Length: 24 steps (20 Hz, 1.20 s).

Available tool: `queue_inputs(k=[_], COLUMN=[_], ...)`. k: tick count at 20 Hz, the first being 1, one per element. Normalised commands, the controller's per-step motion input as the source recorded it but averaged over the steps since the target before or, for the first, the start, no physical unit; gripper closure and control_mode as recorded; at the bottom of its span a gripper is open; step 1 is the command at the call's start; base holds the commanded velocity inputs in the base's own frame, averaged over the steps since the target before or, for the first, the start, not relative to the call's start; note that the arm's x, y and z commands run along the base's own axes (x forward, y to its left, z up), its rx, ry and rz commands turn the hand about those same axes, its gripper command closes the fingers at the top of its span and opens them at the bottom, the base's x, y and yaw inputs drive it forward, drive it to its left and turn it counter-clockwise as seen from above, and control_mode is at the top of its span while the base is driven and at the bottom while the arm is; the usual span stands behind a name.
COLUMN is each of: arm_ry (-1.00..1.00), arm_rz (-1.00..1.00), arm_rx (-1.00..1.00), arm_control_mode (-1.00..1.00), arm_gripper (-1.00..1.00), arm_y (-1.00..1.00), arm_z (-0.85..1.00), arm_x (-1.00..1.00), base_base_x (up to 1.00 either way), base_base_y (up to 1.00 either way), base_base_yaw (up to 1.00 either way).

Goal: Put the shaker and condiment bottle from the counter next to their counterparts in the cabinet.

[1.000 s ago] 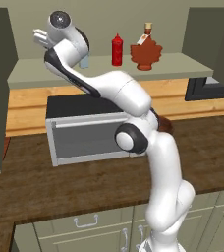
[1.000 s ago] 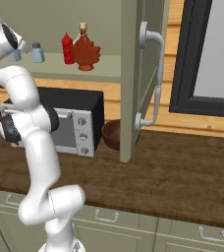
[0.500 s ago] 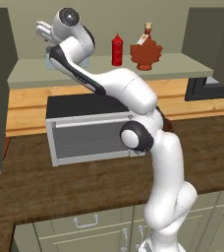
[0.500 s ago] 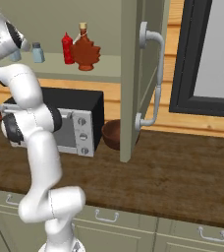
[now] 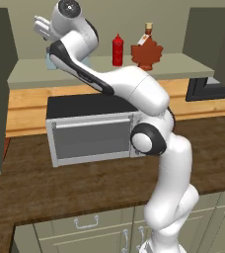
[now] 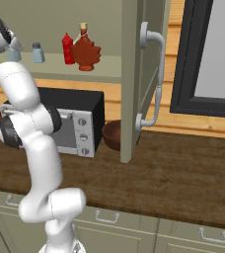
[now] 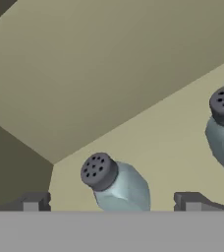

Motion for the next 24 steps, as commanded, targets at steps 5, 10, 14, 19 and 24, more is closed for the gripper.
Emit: queue_inputs(k=[5,10,14,19,24], arm_ry=[-0.01,-0.05,0.0,0.0,0.0], arm_rz=[0.0,-0.01,-0.03,-0.03,-0.05], arm_rx=[0.02,0.04,0.08,0.12,0.14], arm_control_mode=[-1.0,-1.0,-1.0,-1.0,-1.0], arm_gripper=[-1.0,-1.0,-1.0,-1.0,-1.0], arm_y=[-0.08,-0.21,-0.34,-0.37,-0.36], arm_z=[-0.14,-0.58,-0.71,-0.75,-0.78], arm_x=[-0.98,-1.0,-1.0,-1.0,-1.0], base_base_x=[0.0,0.0,0.0,0.0,0.0], base_base_y=[0.0,0.0,0.0,0.0,0.0], base_base_yaw=[0.0,0.0,0.0,0.0,0.0])
